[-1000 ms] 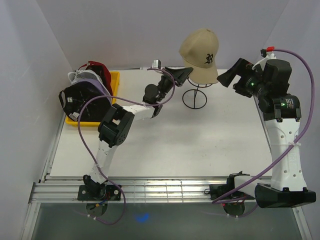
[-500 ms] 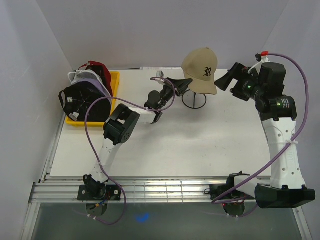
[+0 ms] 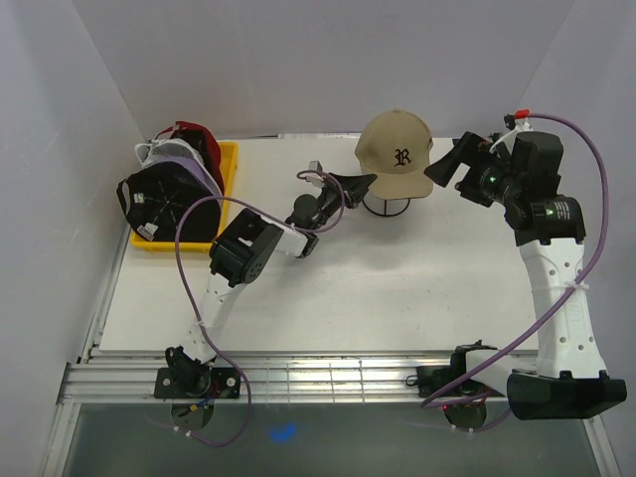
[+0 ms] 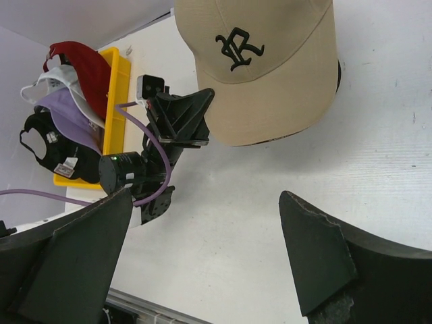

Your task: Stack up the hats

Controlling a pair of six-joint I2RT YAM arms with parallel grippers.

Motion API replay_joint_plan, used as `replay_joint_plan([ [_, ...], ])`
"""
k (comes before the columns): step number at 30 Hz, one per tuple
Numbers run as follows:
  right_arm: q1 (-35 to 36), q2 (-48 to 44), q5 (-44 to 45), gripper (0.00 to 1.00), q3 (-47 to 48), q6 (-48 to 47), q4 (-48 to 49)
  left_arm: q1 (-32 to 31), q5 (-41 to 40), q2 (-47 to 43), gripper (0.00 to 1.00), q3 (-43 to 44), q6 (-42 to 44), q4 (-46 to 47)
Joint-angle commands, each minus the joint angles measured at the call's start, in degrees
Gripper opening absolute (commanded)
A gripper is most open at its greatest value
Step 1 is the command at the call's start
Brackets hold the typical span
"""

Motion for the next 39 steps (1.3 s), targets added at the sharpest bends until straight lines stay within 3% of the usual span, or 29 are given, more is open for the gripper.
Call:
replay_joint_plan([
  [1,-0.17,-1.55,-0.66,0.95,-0.42,-0.74,2.84,0.21,0.37,-1.08,0.00,-1.21,0.05,11.95],
  [18,-0.17,-2.78,-0.13,0.95,-2.18,-1.09,3.20,0.30,9.60,-3.98,0.00,1.77,5.14,-1.93],
  [26,-0.17,-2.96,-0.22,0.95,-2.88,-1.44,3.28,0.74,3.80,-2.67,0.00,-6.83,-0.91,10.97],
  [35,-0.17,-3.05,-0.57,0.95,-4.11,-1.53,3.64,0.74,4.59,-2.14,0.00,-7.02,-2.14,8.79],
  [39,-0.17,-3.22,-0.57,0.95,-4.38,-1.53,3.72,0.83,4.24,-2.05,0.13,-7.72,-2.76,8.61],
])
